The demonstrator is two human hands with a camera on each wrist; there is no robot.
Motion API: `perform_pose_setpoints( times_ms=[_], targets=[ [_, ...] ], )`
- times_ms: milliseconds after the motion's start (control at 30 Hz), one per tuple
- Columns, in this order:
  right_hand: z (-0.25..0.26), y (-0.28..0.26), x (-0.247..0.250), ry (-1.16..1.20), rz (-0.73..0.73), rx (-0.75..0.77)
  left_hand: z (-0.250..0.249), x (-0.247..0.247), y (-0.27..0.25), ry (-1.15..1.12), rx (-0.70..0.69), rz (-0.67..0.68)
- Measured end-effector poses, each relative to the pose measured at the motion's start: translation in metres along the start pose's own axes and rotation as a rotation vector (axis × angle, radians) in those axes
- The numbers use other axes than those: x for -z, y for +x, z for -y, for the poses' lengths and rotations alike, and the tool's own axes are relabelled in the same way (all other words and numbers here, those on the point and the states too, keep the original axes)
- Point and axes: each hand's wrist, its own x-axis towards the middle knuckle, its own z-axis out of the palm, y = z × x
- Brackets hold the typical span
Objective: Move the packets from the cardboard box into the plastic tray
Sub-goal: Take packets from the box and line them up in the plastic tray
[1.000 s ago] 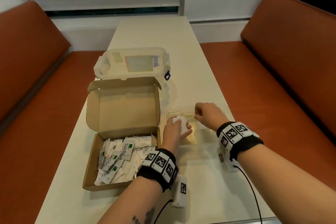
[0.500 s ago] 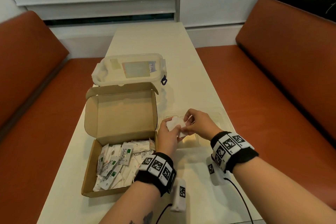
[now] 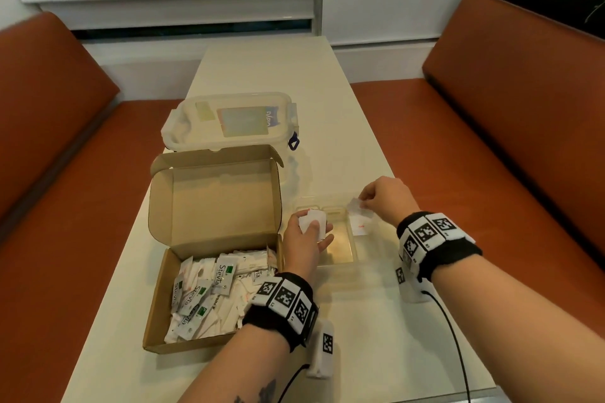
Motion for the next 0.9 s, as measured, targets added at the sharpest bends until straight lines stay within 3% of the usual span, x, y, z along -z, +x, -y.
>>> perform_pose_setpoints(
  times_ms=[433, 900],
  targets=[
    [0.012, 0.012, -0.028, -0.33, 0.224, 0.012, -0.001, -0.001, -0.002, 0.032, -0.018, 0.026],
    [0.008, 0.008, -0.027, -0.344, 0.281, 0.041, -0.004, -0.002, -0.006, 0.073, 0.007, 0.04]
  ],
)
